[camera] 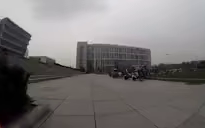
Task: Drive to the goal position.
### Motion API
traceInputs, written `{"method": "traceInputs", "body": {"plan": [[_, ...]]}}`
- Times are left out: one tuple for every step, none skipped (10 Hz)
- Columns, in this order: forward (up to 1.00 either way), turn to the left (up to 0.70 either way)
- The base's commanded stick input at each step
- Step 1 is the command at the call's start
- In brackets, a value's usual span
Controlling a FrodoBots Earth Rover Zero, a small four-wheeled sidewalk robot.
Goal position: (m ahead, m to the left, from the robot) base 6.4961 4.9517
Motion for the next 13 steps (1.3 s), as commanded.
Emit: {"method": "traceInputs", "body": {"plan": [[0.70,0.00],[0.70,0.00],[0.70,0.00],[0.70,0.00],[0.70,0.00],[0.70,0.00],[0.70,0.00],[0.70,0.00],[0.70,0.00],[0.70,0.00],[0.70,0.00],[0.70,0.00],[0.70,0.00]]}}
